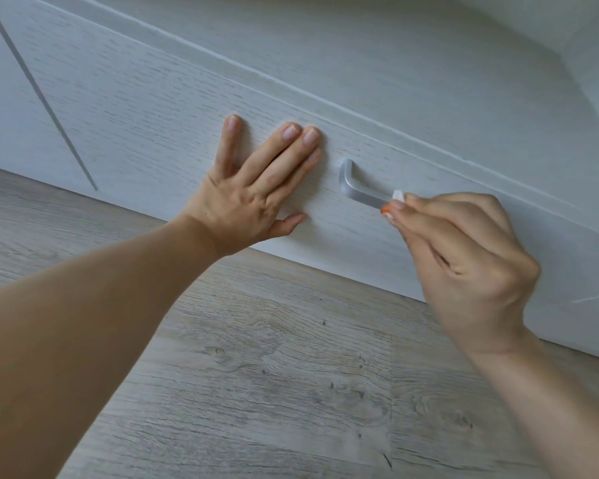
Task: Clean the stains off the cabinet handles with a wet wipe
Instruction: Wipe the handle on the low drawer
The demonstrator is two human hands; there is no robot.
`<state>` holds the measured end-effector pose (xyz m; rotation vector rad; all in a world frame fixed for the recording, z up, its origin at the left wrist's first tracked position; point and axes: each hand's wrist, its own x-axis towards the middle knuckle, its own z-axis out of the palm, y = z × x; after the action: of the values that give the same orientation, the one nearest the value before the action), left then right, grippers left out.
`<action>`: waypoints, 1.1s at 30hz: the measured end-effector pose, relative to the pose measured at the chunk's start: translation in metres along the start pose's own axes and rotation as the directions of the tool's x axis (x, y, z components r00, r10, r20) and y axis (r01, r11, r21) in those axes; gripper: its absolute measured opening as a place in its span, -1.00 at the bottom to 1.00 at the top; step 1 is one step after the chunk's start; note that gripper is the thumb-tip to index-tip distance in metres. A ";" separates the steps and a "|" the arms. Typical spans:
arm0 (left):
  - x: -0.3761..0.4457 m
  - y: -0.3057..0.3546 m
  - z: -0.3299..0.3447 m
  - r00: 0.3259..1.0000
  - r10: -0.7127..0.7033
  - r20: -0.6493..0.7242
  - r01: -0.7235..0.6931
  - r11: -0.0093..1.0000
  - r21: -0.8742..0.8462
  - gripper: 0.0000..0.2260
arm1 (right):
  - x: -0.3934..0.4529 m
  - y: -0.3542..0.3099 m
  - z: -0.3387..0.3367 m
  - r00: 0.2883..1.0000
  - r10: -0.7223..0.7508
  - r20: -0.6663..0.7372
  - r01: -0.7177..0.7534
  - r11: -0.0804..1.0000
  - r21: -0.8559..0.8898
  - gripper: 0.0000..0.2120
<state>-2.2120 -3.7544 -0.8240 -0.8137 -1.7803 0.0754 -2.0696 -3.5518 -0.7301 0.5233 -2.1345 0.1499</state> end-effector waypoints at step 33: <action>0.090 -0.050 -0.119 0.688 0.167 0.706 -0.013 0.976 -0.219 -0.45 | 0.098 -0.001 -0.043 0.632 0.493 0.598 -0.514 0.844 -0.153 -0.85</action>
<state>-2.1463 -3.7822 -0.6835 -1.1166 -2.5283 0.3317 -2.0854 -3.5701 -0.6260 -0.0661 -2.9042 0.3698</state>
